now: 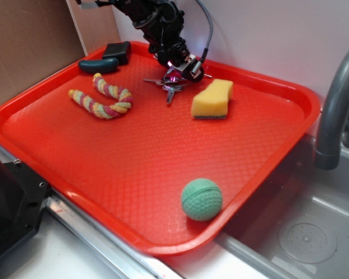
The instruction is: Grab the silver keys.
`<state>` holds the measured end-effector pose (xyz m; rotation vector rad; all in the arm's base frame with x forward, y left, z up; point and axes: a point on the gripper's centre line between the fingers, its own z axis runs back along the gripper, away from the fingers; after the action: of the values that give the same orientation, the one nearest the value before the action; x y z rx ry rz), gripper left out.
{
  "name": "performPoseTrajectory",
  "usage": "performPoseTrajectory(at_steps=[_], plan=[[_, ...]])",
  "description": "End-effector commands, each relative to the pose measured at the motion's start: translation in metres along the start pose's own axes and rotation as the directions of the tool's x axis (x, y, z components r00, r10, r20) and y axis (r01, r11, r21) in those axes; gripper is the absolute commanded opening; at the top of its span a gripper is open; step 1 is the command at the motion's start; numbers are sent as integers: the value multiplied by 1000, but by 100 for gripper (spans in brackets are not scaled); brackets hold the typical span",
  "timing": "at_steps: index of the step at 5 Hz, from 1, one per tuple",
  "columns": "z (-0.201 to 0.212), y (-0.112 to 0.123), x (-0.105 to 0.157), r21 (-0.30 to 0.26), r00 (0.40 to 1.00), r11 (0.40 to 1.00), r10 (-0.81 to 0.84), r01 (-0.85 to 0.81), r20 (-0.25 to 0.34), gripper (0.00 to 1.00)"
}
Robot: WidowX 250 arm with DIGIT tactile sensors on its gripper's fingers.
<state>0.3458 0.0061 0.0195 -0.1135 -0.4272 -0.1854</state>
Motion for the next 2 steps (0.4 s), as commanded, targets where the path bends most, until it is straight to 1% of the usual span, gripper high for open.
performPoseTrajectory(at_steps=[1,2], plan=[[21,2,6,18,999,1000,-9,8,42,0],[34,-1,3,26,998,1000,9,-10,54,0]])
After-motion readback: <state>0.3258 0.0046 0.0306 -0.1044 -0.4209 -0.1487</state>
